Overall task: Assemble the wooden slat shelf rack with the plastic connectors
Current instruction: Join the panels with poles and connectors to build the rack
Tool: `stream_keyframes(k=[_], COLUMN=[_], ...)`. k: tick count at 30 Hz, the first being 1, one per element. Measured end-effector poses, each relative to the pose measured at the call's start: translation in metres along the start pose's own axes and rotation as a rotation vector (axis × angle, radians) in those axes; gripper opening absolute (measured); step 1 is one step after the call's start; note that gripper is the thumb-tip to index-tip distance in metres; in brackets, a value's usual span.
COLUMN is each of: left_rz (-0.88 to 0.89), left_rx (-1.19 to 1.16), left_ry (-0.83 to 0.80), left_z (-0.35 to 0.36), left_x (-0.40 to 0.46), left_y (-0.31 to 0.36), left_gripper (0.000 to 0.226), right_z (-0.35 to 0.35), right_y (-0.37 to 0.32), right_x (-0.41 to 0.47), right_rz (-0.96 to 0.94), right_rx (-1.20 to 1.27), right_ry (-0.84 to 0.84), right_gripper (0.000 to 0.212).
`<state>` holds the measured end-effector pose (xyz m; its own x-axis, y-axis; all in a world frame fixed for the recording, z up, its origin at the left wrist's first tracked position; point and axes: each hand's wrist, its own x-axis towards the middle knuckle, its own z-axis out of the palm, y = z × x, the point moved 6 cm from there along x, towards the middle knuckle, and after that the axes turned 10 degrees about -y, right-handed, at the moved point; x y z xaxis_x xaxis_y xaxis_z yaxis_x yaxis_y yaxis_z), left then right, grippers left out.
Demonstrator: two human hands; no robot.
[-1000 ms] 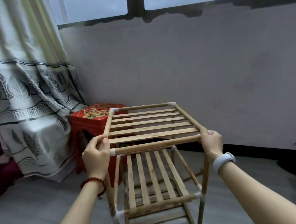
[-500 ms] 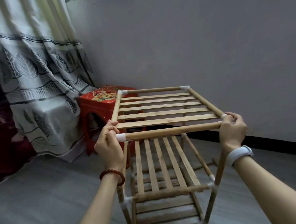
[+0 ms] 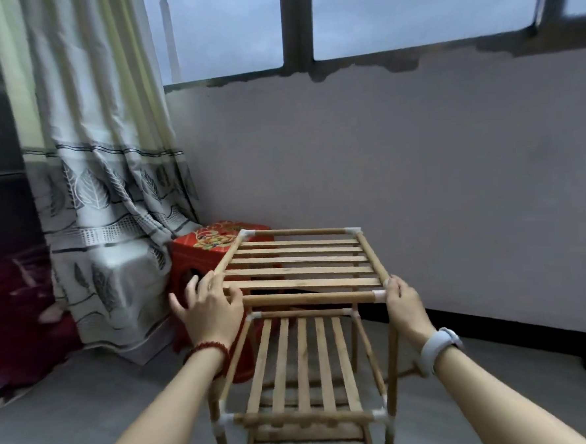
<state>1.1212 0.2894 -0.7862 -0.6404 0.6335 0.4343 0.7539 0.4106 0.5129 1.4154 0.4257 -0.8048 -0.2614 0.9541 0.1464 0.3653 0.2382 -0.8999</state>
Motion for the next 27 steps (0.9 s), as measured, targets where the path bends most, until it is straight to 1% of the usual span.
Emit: stream_keyframes(k=[2, 4, 5, 6, 7, 9, 10, 12, 13, 14, 17, 19, 21, 23, 25, 27], left_rz=[0.117, 0.298, 0.372, 0.425, 0.466, 0.540, 0.577, 0.639, 0.677, 0.716, 0.804, 0.868, 0.902, 0.882, 0.815, 0.707], left_rx=[0.082, 0.072, 0.062, 0.054, 0.041, -0.006, -0.027, -0.053, -0.054, -0.053, -0.042, -0.008, -0.003, 0.005, 0.051, 0.115], left_ry=[-0.039, -0.064, -0.103, -0.151, -0.187, -0.217, -0.233, -0.266, -0.274, -0.268, -0.235, -0.268, -0.349, -0.482, -0.660, -0.787], left_z=[-0.003, -0.005, -0.004, 0.001, 0.006, 0.014, 0.019, 0.029, 0.035, 0.042, 0.067, 0.096, 0.139, 0.193, 0.240, 0.298], left_x=[-0.010, -0.028, -0.040, -0.051, -0.064, -0.087, -0.099, -0.119, -0.128, -0.135, -0.157, -0.173, -0.187, -0.201, -0.207, -0.208], left_y=[0.024, 0.058, 0.076, 0.092, 0.109, 0.139, 0.156, 0.184, 0.197, 0.209, 0.243, 0.257, 0.268, 0.270, 0.264, 0.252], left_gripper=[0.042, 0.056, 0.056, 0.052, 0.047, 0.044, 0.046, 0.057, 0.061, 0.060, 0.041, 0.036, 0.035, 0.038, 0.039, 0.039], right_z=[0.008, 0.010, 0.007, 0.005, 0.000, -0.013, -0.026, -0.049, -0.062, -0.075, -0.110, -0.126, -0.134, -0.137, -0.134, -0.129], right_y=[-0.003, -0.007, -0.010, -0.013, -0.014, -0.011, -0.004, 0.014, 0.025, 0.037, 0.082, 0.119, 0.161, 0.210, 0.251, 0.295], right_x=[-0.004, -0.012, -0.019, -0.024, -0.030, -0.039, -0.044, -0.050, -0.051, -0.053, -0.059, -0.061, -0.062, -0.059, -0.054, -0.043], right_rz=[-0.001, 0.004, 0.006, 0.005, 0.004, 0.015, 0.037, 0.067, 0.083, 0.110, 0.185, 0.243, 0.316, 0.396, 0.469, 0.529], right_rx=[-0.114, -0.169, -0.170, -0.172, -0.176, -0.219, -0.239, -0.242, -0.240, -0.235, -0.220, -0.202, -0.179, -0.179, -0.171, -0.177], right_ry=[-0.104, -0.172, -0.194, -0.222, -0.253, -0.304, -0.310, -0.296, -0.277, -0.262, -0.212, -0.178, -0.171, -0.169, -0.167, -0.172], right_gripper=[0.043, 0.046, 0.048, 0.049, 0.047, 0.042, 0.037, 0.028, 0.031, 0.032, 0.030, 0.030, 0.025, 0.028, 0.033, 0.033])
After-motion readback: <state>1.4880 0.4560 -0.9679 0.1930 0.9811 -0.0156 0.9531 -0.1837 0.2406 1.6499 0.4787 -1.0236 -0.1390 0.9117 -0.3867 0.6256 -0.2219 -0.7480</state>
